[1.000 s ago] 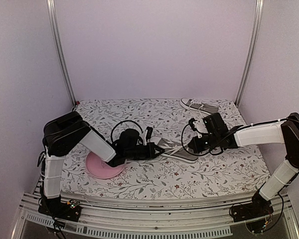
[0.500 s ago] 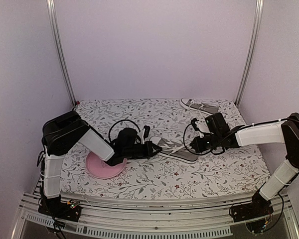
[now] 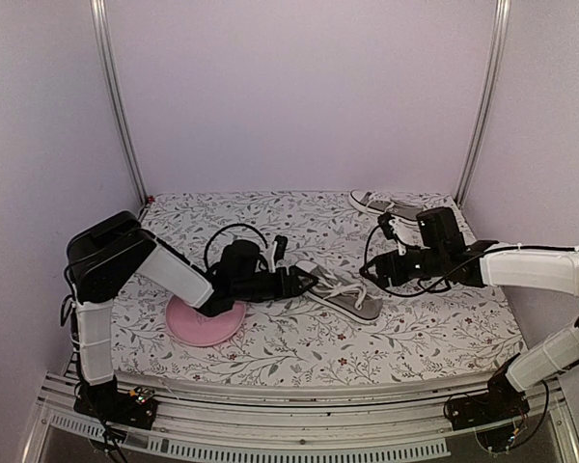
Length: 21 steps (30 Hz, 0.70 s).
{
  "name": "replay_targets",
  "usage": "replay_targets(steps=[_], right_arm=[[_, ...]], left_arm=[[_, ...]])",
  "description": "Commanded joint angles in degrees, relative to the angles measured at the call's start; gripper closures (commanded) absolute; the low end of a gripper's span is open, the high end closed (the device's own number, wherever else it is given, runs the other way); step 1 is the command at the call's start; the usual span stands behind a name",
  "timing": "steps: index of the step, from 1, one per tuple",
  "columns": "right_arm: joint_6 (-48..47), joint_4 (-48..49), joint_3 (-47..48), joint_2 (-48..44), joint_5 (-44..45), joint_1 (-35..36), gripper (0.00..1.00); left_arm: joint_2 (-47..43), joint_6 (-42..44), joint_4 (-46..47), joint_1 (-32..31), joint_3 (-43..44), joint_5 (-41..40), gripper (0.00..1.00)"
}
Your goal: Tie the shoes
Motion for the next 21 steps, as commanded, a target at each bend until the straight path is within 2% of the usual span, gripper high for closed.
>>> replay_targets(steps=[1,8,15,18,21], right_arm=[[3.5,2.14,-2.56,-1.38,-2.75,-2.59,0.22],[10.31,9.14,-8.86,-0.56,-8.15,-3.81,0.21],[16.1,21.77,-17.17,0.24,-19.8,-3.54,0.2],[17.15,22.51,-18.19,-0.54,-19.31,-2.59,0.19],[16.86,20.61,-18.0,-1.92,-16.3,-1.85,0.2]], left_arm=[[0.48,-3.61,1.53,0.52,-1.43,1.85,0.3],[5.49,-4.19,4.83,0.64,2.28,4.86,0.28],[11.45,-2.34,5.04,1.39,10.62,7.58,0.28],[11.05,-1.11,3.79,1.8,11.9,7.52,0.28],[7.95,0.16,2.77,2.77,8.6,5.47,0.28]])
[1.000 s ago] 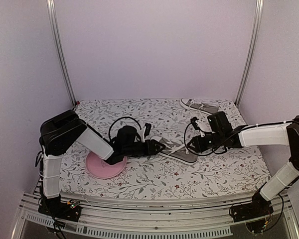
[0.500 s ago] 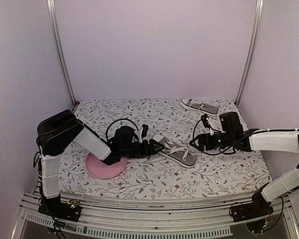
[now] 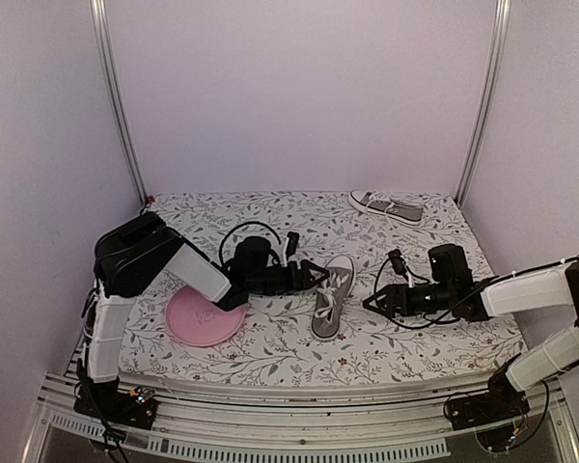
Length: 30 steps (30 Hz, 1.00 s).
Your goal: Tie the shoes
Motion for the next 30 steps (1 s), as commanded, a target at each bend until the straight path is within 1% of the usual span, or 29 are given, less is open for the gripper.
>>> replay_targets(steps=[1,5,7,10,13,19,30], right_arm=[[1.17,2.07,0.5,-1.87,1.61,1.62,0.22],[2.14,0.24,3.11,-1.02,6.2,4.95,0.33],[3.05,-0.24,4.49,-0.84,9.75,8.03,0.37],[4.61,-0.26,6.01,0.32,13.25,10.85,0.46],[5.46,-0.57,7.71,2.89,14.9,12.54,0.56],[6.11,-1.05,11.05,6.8,14.89,14.21,0.67],[6.54,-1.92,14.27,10.34,14.26,14.42,0.75]], left_arm=[[-4.31,2.64,-1.43,1.56,-3.31,-0.83,0.28],[-8.26,1.86,-2.61,2.39,-8.29,-1.94,0.29],[-9.5,1.04,-2.59,2.2,-9.72,-1.57,0.35],[-10.25,-1.66,-1.23,2.08,-11.43,-0.49,0.48],[-8.95,-3.99,0.29,1.92,-11.53,1.06,0.55],[-5.89,-6.78,3.0,1.27,-9.53,3.19,0.56],[-2.27,-7.63,3.11,0.4,-5.03,5.84,0.58]])
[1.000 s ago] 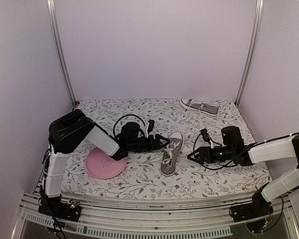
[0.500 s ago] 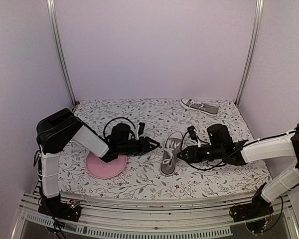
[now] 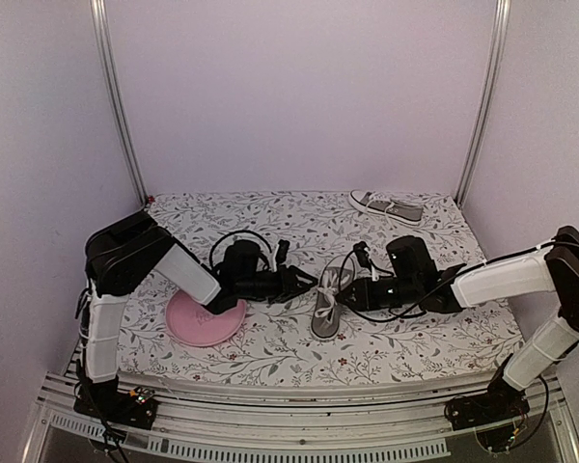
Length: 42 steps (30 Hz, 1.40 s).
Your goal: Tie the shoes
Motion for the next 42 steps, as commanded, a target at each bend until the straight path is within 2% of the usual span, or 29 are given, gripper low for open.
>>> replay_targets(steps=[1,8,16,23,24,31,34,42], right_arm=[[0.24,-0.68,2.13,1.93,0.12,0.55,0.75],[-0.01,-1.21,3.25,3.28,-0.07,0.79,0.77],[-0.16,-1.66,3.81,4.32,-0.11,1.12,0.78],[-0.71,-2.94,4.64,5.16,0.51,1.53,0.8],[-0.77,-3.05,4.73,5.25,0.51,1.63,0.83],[-0.94,-3.52,4.79,5.17,0.77,1.87,0.96],[-0.83,-3.52,4.07,4.32,0.92,1.83,0.97],[-0.47,-4.76,1.08,0.97,1.56,1.82,0.98]], left_arm=[[1.45,-0.45,2.07,-0.74,1.82,1.76,0.59],[2.11,-0.46,1.94,-1.2,2.57,2.39,0.67],[2.67,-0.56,1.76,-1.39,3.29,2.75,0.69],[3.28,-0.64,1.58,-1.49,3.96,2.84,0.75],[3.37,-0.64,1.58,-1.51,4.06,2.84,0.76],[4.2,-1.09,2.03,-1.51,4.8,3.01,0.91],[4.23,-1.46,2.89,-1.54,4.74,2.73,1.0],[2.43,-1.51,3.84,-0.56,2.3,0.14,1.0]])
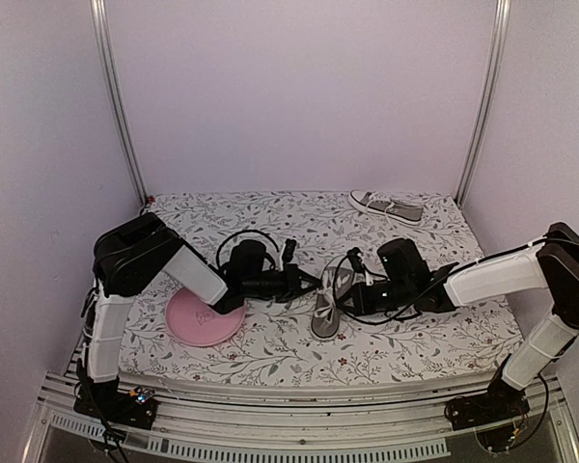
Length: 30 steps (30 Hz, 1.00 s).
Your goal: Tie the shoes
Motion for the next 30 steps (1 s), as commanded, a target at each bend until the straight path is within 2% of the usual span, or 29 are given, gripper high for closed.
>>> replay_targets(steps=[1,11,18,30], right_arm=[[0.11,-1.36,-2.19,-2.83,0.84,0.35,0.98],[0.64,-2.84,-3.19,-5.03,1.64,0.37,0.97],[1.75,-5.63,1.78,-3.99,4.13,0.36,0.78],[3.07,-5.18,4.96,0.32,3.06,0.51,0.8]], left_arm=[[-0.86,-0.04,2.51,0.47,-1.79,-1.71,1.0],[-1.22,-0.36,3.62,1.07,-2.51,-1.61,1.0],[-0.66,-0.4,4.21,0.67,-1.83,-0.45,1.0],[-0.15,-0.23,4.05,0.18,-0.91,0.27,1.0]])
